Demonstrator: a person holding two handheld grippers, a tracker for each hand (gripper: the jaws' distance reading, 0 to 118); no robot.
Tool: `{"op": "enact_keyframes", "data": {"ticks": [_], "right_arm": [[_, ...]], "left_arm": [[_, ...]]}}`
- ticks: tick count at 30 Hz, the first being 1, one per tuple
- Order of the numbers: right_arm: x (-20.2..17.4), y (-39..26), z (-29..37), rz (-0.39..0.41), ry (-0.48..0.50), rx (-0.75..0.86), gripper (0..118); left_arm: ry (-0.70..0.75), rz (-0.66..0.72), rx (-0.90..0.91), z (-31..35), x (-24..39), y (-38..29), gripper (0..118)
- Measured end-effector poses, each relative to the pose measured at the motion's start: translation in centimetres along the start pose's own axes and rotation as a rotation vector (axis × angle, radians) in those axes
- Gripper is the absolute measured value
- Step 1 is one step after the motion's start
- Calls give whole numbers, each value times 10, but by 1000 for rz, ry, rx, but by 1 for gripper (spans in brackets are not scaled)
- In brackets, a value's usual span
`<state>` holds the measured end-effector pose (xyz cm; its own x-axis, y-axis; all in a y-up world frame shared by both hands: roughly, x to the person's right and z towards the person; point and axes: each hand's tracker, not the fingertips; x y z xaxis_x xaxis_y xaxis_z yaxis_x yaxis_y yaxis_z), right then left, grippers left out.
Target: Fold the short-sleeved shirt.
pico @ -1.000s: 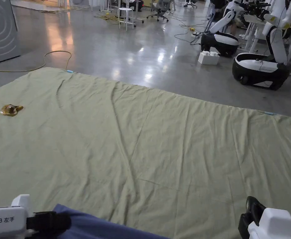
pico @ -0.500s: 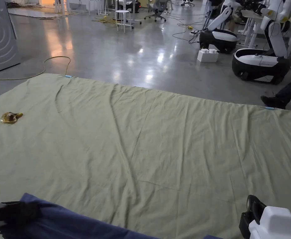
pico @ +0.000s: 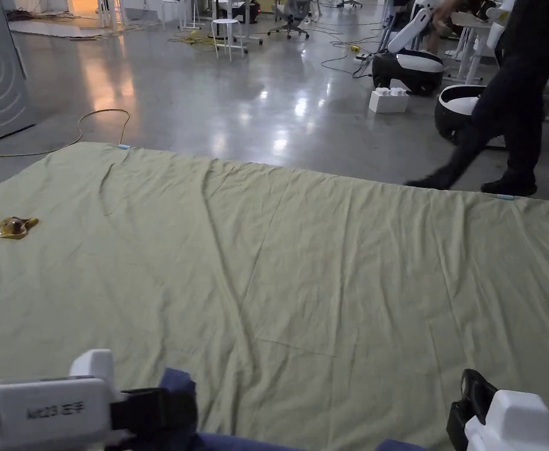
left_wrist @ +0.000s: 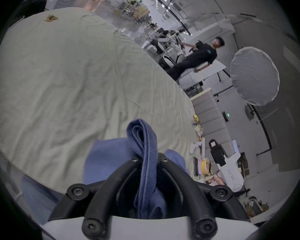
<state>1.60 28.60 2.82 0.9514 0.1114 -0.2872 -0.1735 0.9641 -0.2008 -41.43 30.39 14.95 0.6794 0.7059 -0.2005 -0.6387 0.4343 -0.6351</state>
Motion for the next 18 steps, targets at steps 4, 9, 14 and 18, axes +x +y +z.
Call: {"op": "enact_keyframes", "data": {"ticks": [4,9,14,18], "right_arm": [[6,-3,2,-13,-9,-2,1],[15,-6,8,-18,-25,-4,1],[27,-11,12,-31,-45,-13,1],[34,-16,13,-40,-56,-25,1]], "left_arm": [[42,-19,-79,-56,23,-26,13],[160,-54,-179,-129,41,-59,13],[272,-88,-191,-170,45,-81,14],[286,-65,-191,-179,43,-86,32]]}}
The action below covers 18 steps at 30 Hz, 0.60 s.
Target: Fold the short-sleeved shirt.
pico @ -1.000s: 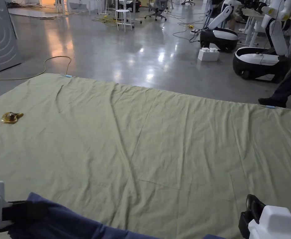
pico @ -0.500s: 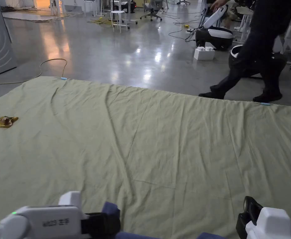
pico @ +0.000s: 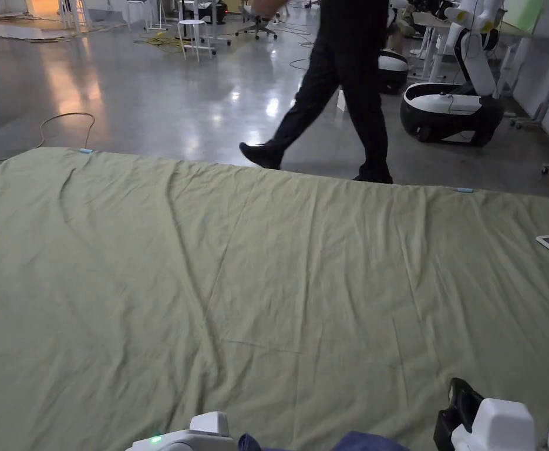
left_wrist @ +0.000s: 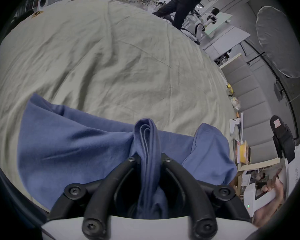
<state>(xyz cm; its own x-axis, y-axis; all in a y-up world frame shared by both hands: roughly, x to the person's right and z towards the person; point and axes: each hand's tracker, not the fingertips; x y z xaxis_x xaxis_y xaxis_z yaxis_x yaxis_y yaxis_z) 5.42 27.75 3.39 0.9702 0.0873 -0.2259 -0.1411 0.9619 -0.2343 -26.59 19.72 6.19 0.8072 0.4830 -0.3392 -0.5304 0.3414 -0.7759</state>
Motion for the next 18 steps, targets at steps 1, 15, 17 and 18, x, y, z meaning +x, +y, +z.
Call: {"op": "enact_keyframes", "data": {"ticks": [1,15,17,18], "right_arm": [[1,0,0,0,-2,-1,1],[7,-3,-1,-5,-6,-16,1],[6,-5,-2,-9,-3,-22,1],[5,-6,-2,-9,-2,-25,1]], "left_arm": [[-19,11,0,1,-1,1,32],[50,-78,164,79,-29,19,52],[55,-119,108,71,-28,14,29],[37,-124,71,63,-26,11,23]]}}
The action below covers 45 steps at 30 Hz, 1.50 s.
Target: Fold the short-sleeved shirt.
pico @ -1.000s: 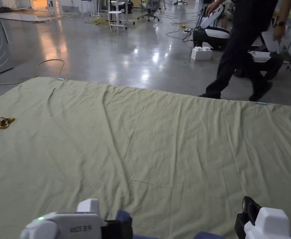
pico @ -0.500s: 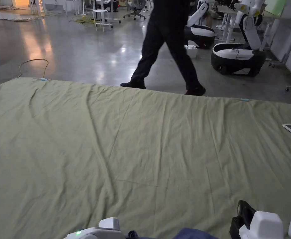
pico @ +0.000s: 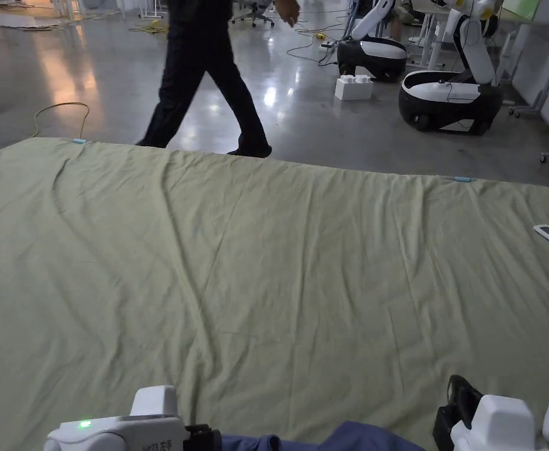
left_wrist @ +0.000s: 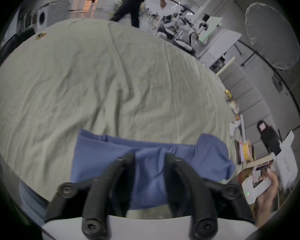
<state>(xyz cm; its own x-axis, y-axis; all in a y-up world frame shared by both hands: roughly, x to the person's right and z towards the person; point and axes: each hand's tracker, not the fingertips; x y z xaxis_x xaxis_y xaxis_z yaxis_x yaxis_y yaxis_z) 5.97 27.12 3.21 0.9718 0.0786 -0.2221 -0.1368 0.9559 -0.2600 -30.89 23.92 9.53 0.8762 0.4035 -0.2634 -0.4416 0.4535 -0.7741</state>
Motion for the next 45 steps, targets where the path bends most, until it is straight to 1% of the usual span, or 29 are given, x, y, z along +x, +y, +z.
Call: {"op": "enact_keyframes", "data": {"ticks": [1,4,6,9,11,12,15,17,19,21,23,27,28,29,30,31,32,33,34,37,41,45], "right_arm": [[0,-1,0,0,1,-3,1],[-1,-2,-1,4,4,-9,1],[-1,-3,-1,6,4,-11,1],[0,-3,1,17,2,-14,1],[1,-3,3,24,0,-13,1],[2,-3,4,26,0,-12,1],[3,-4,4,35,-1,-14,1],[4,-5,4,36,-1,-15,1],[4,-5,4,34,-3,-17,1],[5,-6,4,32,-2,-21,1],[4,-5,4,33,0,-24,1],[4,-3,4,38,3,-19,1],[4,-2,4,38,4,-16,1],[4,0,4,38,5,-13,1],[4,1,3,40,7,-10,1],[4,2,3,42,9,-8,1],[3,3,3,45,10,-5,1],[3,4,2,46,11,-3,1],[3,5,2,46,13,-1,1],[2,5,-1,42,18,-3,1],[-2,2,-3,25,28,-14,1],[-5,-1,-4,16,36,-23,1]], "left_arm": [[-18,1,-31,-6,2,-4,23],[-39,-21,-93,-28,14,-16,17],[-33,-55,-129,-41,26,-25,16],[-47,-107,-120,-49,45,-35,16],[-16,-169,-90,-50,55,-41,16],[-11,-175,-93,-53,58,-42,16],[-22,-146,-71,-52,61,-45,16],[-79,-113,-52,-49,61,-46,16],[-108,-114,-43,-49,63,-49,16],[-98,-117,-59,-55,62,-51,16],[-96,-108,-67,-59,56,-53,16],[-161,-49,-57,-49,38,-45,17],[-181,-57,-41,-43,31,-42,19],[-199,-65,-19,-36,21,-38,22],[-196,-65,7,-29,11,-33,30],[-192,-59,28,-22,0,-28,40],[-182,-37,52,-10,-14,-23,57],[-173,-12,74,-3,-29,-18,66],[-156,5,96,4,-43,-14,68],[-127,54,118,15,-86,-5,69],[-178,118,81,15,-132,-5,71],[-259,167,13,-5,-154,-16,71]]}}
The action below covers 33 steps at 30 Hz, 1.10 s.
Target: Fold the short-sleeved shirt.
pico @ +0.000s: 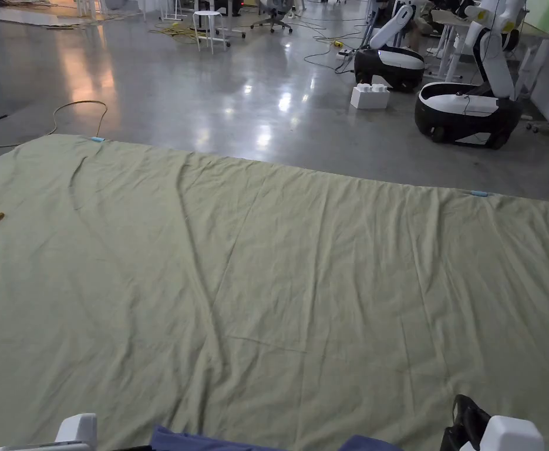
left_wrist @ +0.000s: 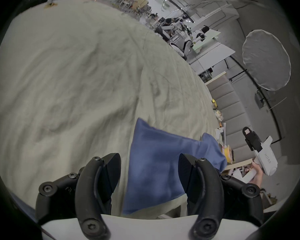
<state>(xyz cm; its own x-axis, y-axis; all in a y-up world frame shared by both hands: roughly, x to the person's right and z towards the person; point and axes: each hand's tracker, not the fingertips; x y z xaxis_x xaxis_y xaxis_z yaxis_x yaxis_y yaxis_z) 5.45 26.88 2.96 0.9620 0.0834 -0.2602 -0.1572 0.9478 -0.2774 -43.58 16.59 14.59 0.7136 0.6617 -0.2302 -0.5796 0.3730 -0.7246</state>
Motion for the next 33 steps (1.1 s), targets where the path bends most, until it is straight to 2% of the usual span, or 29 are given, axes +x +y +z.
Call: {"op": "enact_keyframes", "data": {"ticks": [2,4,8,9,10,11,12,17,23,26,30,33], "right_arm": [[0,0,0,0,2,-3,1],[0,0,1,0,1,-3,1],[2,0,2,-6,-5,-1,1],[2,1,3,-8,-9,0,1],[2,2,3,-10,-12,4,1],[2,3,4,-12,-15,7,1],[2,4,5,-14,-20,11,1],[-1,8,4,-14,-19,19,1],[-3,14,4,-4,-10,33,1],[-3,16,4,-2,-7,41,1],[-4,18,2,-2,-2,46,1],[-5,18,0,-4,6,45,1]], "left_arm": [[-16,24,-16,-9,-9,-4,71],[-102,22,34,-7,-6,-7,71],[-257,185,2,-27,-31,-7,68],[-265,199,5,-31,-32,-8,64],[-243,196,17,-32,-31,-10,53],[-211,199,21,-38,-41,-7,33],[-162,186,17,-42,-41,-8,22],[-150,131,33,-35,-17,-12,15],[-207,83,59,-5,3,2,13],[-184,45,74,19,18,13,13],[-76,-45,124,55,28,36,13],[91,-105,138,85,50,46,13]]}}
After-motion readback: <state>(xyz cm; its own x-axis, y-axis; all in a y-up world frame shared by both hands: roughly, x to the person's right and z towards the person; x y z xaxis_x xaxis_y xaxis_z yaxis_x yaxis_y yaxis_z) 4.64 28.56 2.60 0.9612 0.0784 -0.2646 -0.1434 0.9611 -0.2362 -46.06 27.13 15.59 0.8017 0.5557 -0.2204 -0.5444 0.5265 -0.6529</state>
